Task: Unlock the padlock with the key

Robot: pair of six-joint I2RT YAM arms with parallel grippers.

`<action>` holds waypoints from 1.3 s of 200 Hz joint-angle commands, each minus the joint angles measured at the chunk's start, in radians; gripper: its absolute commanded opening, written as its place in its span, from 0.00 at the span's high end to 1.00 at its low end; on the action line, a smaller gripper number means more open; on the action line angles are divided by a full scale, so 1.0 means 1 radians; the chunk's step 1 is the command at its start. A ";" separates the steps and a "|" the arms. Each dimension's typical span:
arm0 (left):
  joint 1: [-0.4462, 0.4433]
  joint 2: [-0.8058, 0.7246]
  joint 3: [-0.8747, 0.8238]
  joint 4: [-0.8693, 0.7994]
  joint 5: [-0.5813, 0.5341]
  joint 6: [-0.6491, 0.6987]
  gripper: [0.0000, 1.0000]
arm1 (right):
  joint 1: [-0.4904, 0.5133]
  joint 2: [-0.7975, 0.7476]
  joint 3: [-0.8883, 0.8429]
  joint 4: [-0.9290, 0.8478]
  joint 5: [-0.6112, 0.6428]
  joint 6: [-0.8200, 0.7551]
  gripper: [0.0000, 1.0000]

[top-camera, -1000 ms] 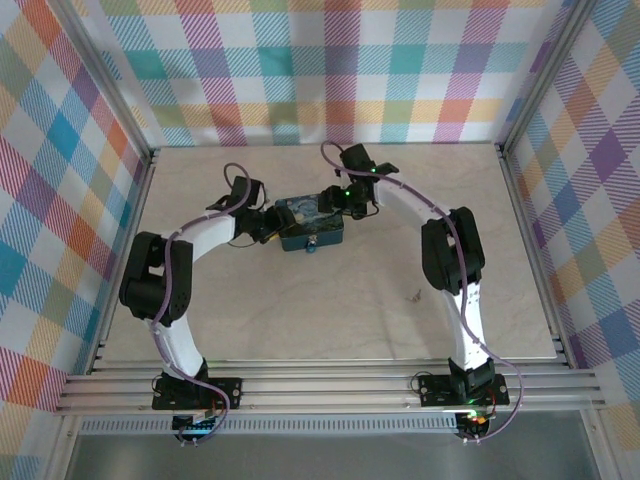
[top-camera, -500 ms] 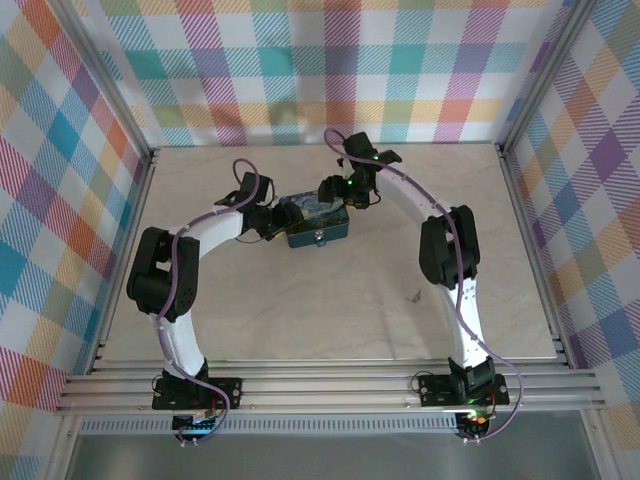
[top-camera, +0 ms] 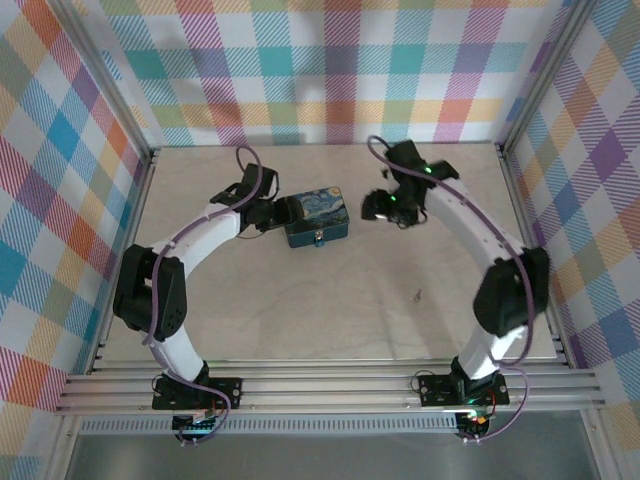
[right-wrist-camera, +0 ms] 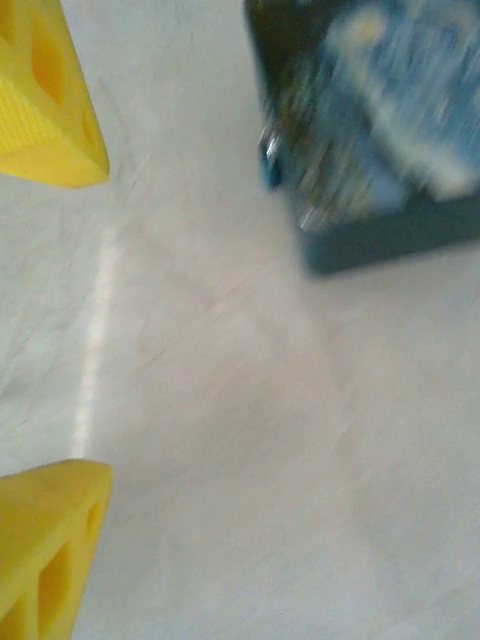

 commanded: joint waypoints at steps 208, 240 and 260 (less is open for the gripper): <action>-0.319 0.106 0.028 0.015 -0.042 0.050 0.36 | -0.106 -0.112 -0.615 0.143 0.042 0.290 0.52; -0.319 0.120 0.036 0.016 -0.035 0.047 0.36 | -0.106 -0.114 -0.643 0.153 0.045 0.300 0.47; -0.319 0.125 0.041 0.013 -0.032 0.047 0.36 | -0.106 -0.102 -0.656 0.174 0.029 0.303 0.48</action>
